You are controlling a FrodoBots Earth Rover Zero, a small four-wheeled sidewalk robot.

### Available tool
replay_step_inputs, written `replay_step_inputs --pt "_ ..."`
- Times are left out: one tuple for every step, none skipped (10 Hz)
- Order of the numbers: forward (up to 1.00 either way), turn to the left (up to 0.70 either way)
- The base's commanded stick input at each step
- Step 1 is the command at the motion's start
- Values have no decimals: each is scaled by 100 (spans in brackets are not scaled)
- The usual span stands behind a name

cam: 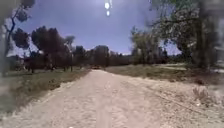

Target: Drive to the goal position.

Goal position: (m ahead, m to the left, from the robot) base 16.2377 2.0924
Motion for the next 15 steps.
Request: replay_step_inputs --pt "85 0" --pt "85 0" --pt "85 0" --pt "85 0" --pt "85 0" --pt "85 0" --pt "85 0" --pt "85 0" --pt "85 0" --pt "85 15" --pt "85 34" --pt "85 34" --pt "85 0" --pt "85 0" --pt "85 0"
